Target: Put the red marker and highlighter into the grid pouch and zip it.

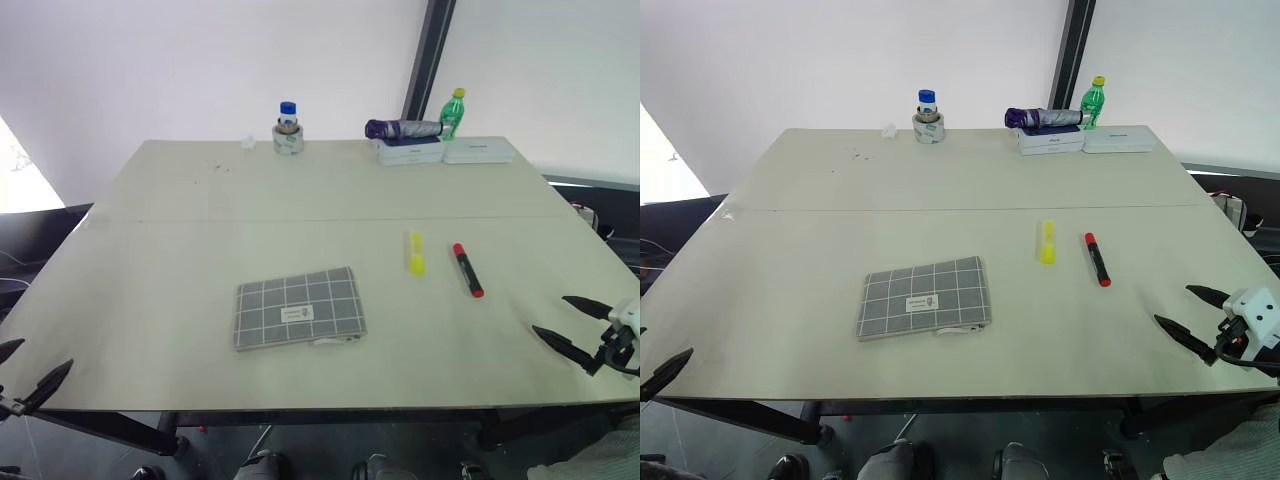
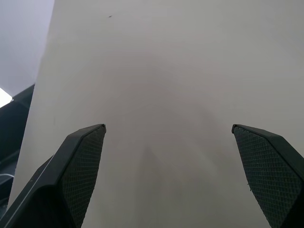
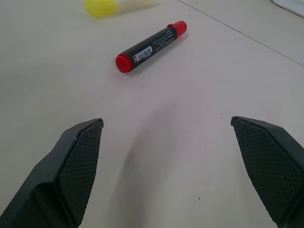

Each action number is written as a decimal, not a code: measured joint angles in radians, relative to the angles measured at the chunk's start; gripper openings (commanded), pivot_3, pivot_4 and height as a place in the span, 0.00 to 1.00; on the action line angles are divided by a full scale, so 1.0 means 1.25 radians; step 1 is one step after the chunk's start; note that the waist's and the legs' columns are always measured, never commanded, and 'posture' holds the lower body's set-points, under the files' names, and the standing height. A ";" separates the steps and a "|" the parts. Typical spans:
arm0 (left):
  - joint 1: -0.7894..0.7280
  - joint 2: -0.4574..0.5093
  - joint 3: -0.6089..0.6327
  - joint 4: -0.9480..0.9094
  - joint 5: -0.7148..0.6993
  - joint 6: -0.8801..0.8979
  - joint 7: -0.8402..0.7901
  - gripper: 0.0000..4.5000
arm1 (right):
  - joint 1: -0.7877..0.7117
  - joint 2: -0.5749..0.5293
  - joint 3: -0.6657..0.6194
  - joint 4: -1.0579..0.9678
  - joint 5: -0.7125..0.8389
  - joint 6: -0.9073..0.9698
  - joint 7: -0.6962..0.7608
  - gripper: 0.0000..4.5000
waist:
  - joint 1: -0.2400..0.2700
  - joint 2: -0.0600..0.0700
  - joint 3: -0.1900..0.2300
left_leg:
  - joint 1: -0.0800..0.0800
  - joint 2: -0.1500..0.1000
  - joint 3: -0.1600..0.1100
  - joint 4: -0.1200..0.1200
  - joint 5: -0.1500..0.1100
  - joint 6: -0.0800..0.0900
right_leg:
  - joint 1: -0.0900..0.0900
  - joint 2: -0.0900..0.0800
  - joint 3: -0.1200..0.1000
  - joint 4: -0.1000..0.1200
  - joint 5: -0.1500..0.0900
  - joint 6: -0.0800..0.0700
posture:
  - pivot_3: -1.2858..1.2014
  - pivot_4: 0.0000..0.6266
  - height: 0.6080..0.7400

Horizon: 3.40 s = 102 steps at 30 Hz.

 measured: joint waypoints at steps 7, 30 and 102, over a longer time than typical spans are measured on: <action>-0.016 0.000 0.000 -0.021 0.021 -0.009 0.053 1.00 | -0.047 0.000 0.008 0.005 -0.009 -0.001 -0.011 0.99 | -0.001 0.000 0.000 | 0.000 0.000 0.000 0.000 0.000 0.000 | 0.000 0.000 0.000 0.000 0.000 0.000 | 0.52 0.24 1.00; -0.063 -0.017 -0.041 -0.061 0.020 -0.034 0.000 1.00 | -0.057 0.010 0.027 0.008 -0.029 -0.001 -0.026 0.99 | 0.000 0.000 0.000 | 0.000 0.000 0.001 0.000 0.000 0.001 | 0.001 0.000 -0.001 0.000 0.000 0.001 | 0.52 0.24 1.00; -0.761 0.054 -0.794 0.411 1.036 -0.976 0.715 1.00 | -0.214 0.327 0.494 -0.390 -0.343 0.186 -0.321 0.01 | 0.024 0.006 -0.004 | 0.001 0.000 0.006 0.004 0.002 0.004 | 0.003 0.005 0.000 0.006 0.002 0.005 | 0.52 0.24 1.00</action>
